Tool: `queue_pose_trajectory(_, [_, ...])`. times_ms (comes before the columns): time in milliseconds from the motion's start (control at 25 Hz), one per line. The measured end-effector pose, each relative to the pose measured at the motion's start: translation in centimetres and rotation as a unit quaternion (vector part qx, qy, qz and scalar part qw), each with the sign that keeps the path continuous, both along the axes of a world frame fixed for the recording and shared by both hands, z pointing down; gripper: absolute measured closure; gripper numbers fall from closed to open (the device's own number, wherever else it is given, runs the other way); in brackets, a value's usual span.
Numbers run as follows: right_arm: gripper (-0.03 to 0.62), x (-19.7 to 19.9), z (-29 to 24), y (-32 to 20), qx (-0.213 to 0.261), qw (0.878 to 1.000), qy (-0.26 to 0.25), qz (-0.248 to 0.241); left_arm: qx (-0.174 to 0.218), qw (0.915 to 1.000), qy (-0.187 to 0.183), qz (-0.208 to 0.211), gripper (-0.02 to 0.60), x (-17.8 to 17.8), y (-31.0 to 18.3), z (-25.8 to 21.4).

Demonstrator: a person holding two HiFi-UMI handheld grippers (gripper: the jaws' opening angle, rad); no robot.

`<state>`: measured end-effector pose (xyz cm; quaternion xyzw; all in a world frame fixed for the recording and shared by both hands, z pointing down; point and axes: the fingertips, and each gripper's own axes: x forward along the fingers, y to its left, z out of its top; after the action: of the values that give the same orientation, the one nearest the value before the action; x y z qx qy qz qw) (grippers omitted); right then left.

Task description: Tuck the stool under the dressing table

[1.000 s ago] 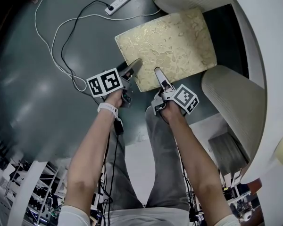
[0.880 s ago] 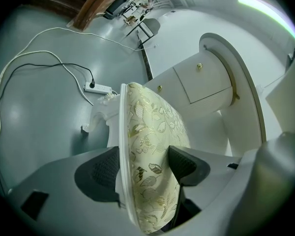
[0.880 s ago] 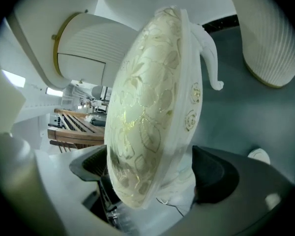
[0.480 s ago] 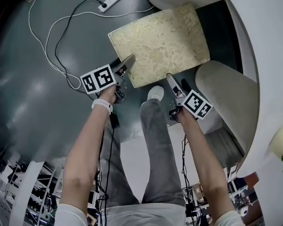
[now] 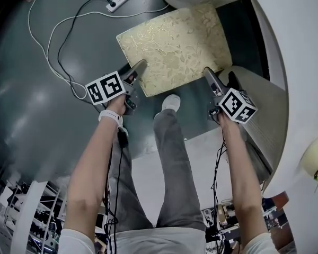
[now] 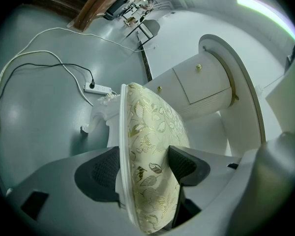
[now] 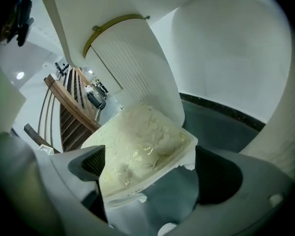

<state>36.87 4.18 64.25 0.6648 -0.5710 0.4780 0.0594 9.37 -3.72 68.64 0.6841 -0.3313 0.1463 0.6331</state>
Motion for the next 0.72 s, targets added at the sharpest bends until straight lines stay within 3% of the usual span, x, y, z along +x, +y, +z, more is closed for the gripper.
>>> queue_pose_trajectory(280, [0.023,2.1,0.2,-3.2,-0.002,0.996,0.073,-0.059,0.0,1.0,-0.001,-0.002,0.261,0.1,0.1,0.1])
queue_pose_trajectory(440, [0.023,1.8,1.5,-3.8,-0.022,0.984,0.111,-0.14,0.002,1.0,0.001,-0.002,0.261,0.1,0.1,0.1])
queue_pose_trajectory(520, [0.023,1.3,2.2,-3.8,-0.032,0.98,0.1,-0.171,0.002,1.0,0.002,-0.001,0.261,0.0,0.1,0.1])
queue_pose_trajectory(720, [-0.01,1.2,4.2,-3.7,-0.091,0.977,0.004,-0.194,0.005,1.0,0.005,-0.002,0.261,0.1,0.0,0.0])
